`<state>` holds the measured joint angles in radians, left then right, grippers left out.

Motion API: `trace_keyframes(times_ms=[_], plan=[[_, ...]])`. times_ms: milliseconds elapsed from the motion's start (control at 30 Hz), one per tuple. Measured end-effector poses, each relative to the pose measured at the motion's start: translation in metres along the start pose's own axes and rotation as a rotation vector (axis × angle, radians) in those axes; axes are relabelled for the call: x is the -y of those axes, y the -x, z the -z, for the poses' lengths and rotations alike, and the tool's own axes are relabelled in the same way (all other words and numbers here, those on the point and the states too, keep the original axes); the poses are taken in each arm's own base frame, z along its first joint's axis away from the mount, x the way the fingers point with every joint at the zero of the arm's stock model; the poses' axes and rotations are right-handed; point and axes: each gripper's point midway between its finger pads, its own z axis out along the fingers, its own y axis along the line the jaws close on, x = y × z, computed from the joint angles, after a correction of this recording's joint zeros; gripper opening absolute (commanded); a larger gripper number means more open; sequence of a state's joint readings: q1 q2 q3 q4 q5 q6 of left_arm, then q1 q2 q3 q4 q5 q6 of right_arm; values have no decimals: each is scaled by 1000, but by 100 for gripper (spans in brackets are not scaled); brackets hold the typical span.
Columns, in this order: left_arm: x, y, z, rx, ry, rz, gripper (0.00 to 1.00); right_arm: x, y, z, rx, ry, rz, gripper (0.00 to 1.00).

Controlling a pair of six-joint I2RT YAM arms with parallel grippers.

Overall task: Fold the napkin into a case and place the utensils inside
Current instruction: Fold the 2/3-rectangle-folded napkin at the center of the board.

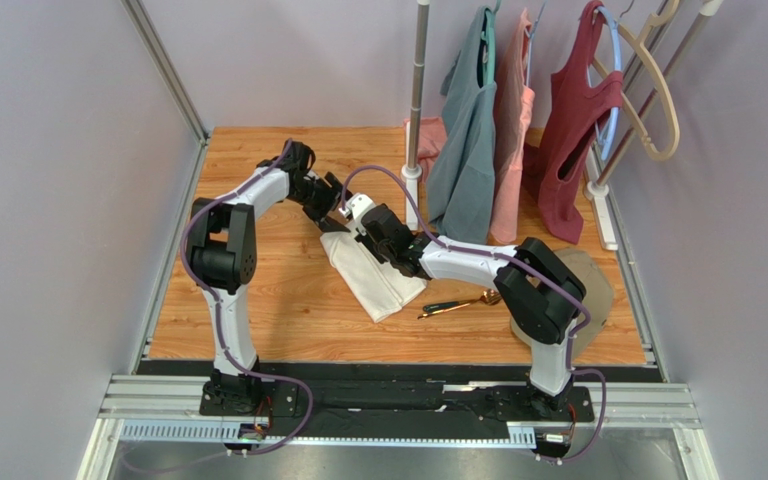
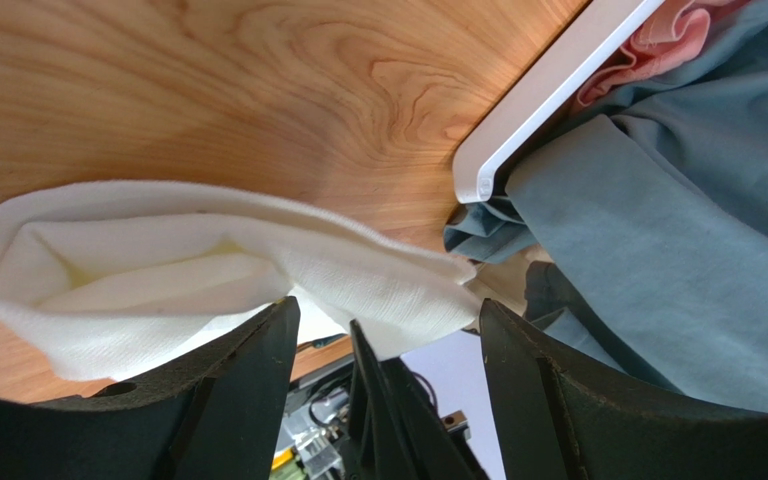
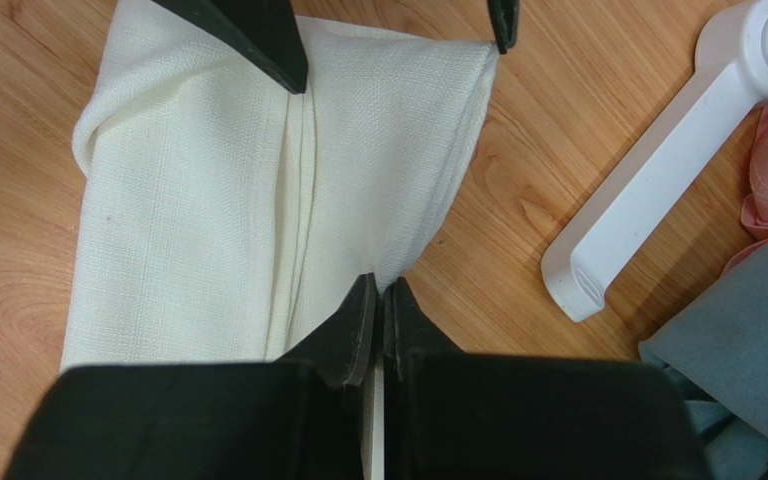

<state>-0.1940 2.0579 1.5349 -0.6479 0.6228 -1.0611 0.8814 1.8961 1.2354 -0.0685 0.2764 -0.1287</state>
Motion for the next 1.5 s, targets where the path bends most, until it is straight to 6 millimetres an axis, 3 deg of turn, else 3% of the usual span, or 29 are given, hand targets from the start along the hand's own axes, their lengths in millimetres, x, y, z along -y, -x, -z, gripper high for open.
trace_keyframes(times_ms=[233, 400, 633, 767, 1067, 1300, 1400, 1500], plan=[[12, 5, -22, -26, 18, 21, 75, 0, 0, 0, 0, 3, 0, 0], [5, 2, -33, -68, 45, 53, 73, 0, 0, 0, 0, 3, 1, 0], [-3, -8, -33, -120, 87, 82, 69, -1, 0, 0, 1, 7, 21, 0], [2, 0, -25, -66, 108, 10, 70, -1, 0, 0, -1, 7, 22, 0], [27, 6, 17, 75, 6, -203, 69, -8, -8, 2, -35, 19, -80, 0], [-24, 2, 53, 177, 8, -240, 61, -10, -11, 5, -89, 23, -201, 0], [-31, -2, 74, 240, -11, -285, 60, -9, -10, 5, -118, 23, -276, 0], [-31, -20, 93, 283, -38, -375, 61, -11, -11, 4, -175, 23, -389, 0]])
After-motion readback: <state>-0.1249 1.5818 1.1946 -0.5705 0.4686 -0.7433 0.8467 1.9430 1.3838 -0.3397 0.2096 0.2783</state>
